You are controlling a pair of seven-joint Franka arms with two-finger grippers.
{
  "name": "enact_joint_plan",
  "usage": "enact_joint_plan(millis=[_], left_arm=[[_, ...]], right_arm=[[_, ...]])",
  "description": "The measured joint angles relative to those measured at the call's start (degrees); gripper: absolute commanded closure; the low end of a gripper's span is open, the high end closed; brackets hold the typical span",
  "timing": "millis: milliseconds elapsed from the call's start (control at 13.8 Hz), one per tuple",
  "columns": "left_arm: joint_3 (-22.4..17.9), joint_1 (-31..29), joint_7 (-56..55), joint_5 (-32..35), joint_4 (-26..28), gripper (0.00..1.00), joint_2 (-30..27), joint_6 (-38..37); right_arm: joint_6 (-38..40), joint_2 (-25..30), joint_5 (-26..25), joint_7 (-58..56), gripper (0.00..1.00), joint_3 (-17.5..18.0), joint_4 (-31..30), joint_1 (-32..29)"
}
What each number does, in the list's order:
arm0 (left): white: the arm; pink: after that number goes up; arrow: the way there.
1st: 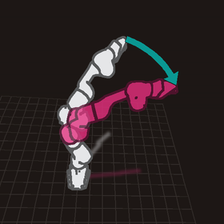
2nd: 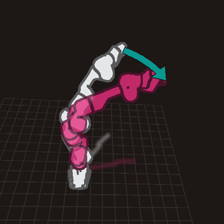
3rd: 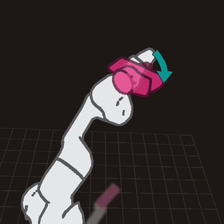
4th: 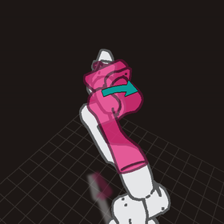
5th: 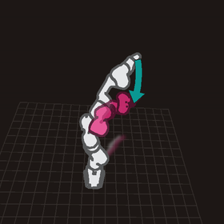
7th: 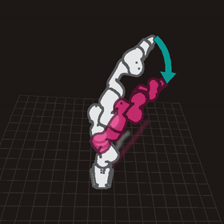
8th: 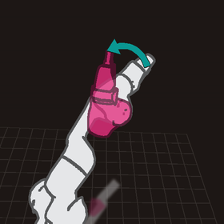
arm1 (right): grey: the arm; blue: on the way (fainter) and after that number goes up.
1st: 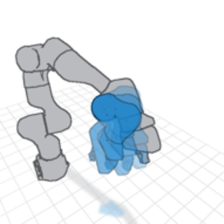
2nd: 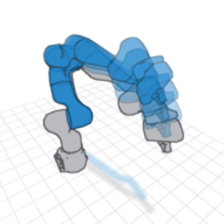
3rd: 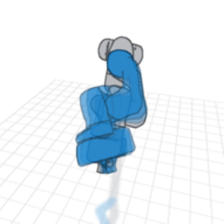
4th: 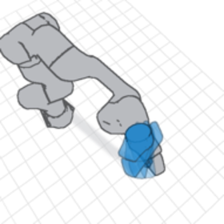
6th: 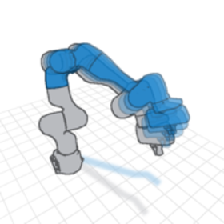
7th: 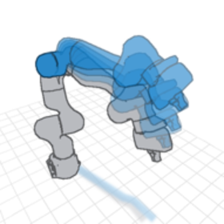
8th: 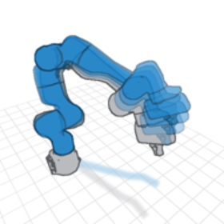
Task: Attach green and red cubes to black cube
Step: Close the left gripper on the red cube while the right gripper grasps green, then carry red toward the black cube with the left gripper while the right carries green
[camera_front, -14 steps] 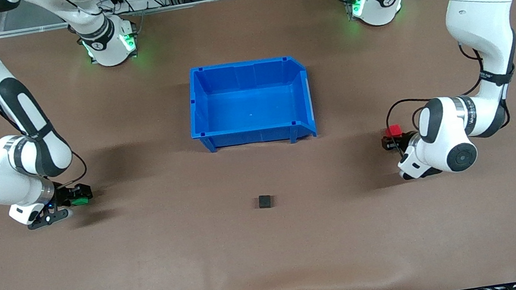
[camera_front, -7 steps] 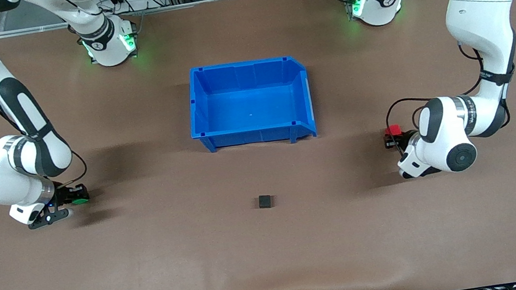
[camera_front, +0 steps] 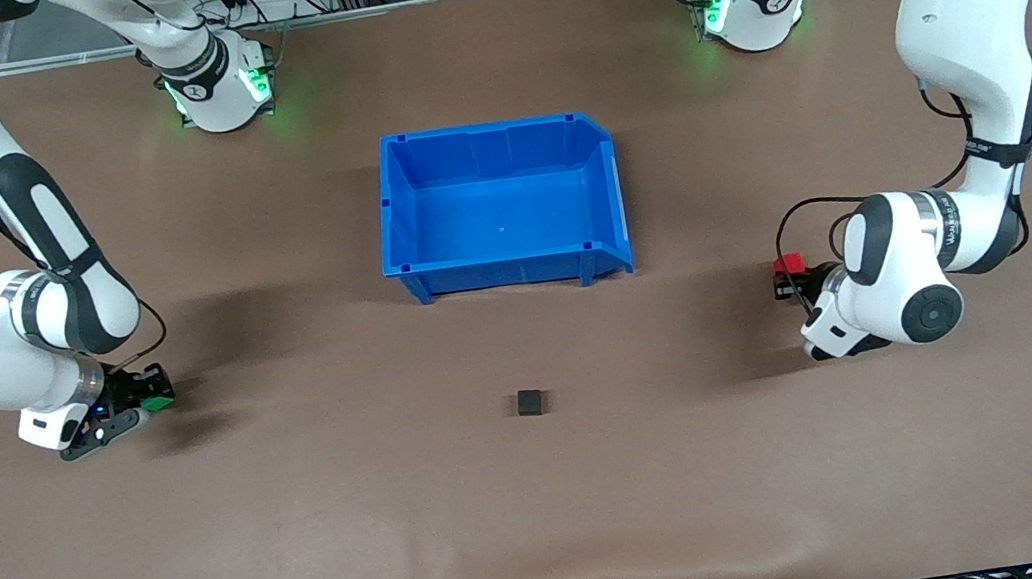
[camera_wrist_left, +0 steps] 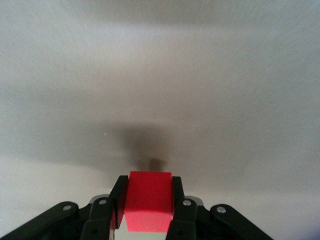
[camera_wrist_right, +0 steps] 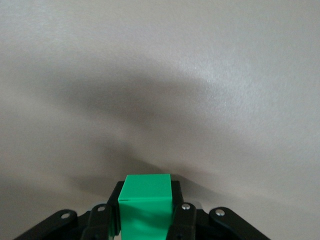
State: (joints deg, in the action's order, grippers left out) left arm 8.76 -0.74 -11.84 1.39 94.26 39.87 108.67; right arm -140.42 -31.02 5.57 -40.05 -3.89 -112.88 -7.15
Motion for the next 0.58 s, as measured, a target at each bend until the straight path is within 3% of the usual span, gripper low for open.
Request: enact_joint_plan(millis=[578], left_arm=[[0.19, 0.38, -8.95, -3.84, -7.67, 1.0, 0.85, 0.65]], right_arm=[[-0.11, 1.12, 0.0, -30.16, 1.0, -0.49, 7.62, -2.81]])
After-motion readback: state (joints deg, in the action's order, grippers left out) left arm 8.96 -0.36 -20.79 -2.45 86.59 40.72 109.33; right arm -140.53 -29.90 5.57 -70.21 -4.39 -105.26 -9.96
